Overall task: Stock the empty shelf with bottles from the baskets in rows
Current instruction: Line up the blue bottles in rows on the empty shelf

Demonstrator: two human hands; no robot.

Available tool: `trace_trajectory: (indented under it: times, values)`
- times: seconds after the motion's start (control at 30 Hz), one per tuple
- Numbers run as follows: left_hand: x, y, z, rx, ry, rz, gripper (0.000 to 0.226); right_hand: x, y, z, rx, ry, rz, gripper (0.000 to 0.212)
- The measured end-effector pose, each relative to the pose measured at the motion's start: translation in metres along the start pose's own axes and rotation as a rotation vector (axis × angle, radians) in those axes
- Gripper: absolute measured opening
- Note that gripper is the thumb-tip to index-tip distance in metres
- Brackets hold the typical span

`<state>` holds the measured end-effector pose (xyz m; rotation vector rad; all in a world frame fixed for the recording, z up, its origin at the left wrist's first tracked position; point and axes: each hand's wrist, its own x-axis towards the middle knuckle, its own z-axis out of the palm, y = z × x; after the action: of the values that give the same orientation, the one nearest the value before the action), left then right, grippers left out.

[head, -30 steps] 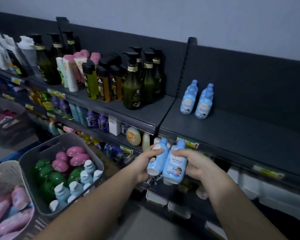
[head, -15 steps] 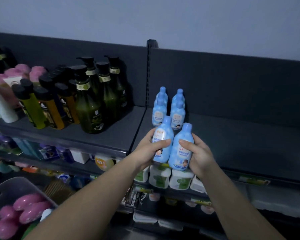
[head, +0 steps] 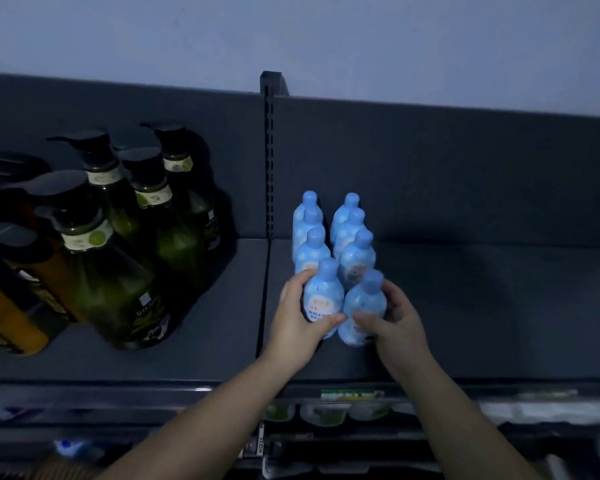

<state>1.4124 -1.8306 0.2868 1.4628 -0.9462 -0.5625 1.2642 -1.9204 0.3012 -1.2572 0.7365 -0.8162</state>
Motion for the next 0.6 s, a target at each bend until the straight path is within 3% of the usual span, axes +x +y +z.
trace_trajectory:
  times: [0.3, 0.6]
  values:
    - [0.001, -0.005, 0.002, 0.215, 0.002, 0.033, 0.077, -0.007, 0.009, -0.016, -0.377, 0.015, -0.084, 0.071]
    - [0.001, -0.011, -0.005, 0.234, 0.075, -0.134, 0.059, 0.006, 0.008, -0.015, -0.534, -0.054, -0.065, 0.056]
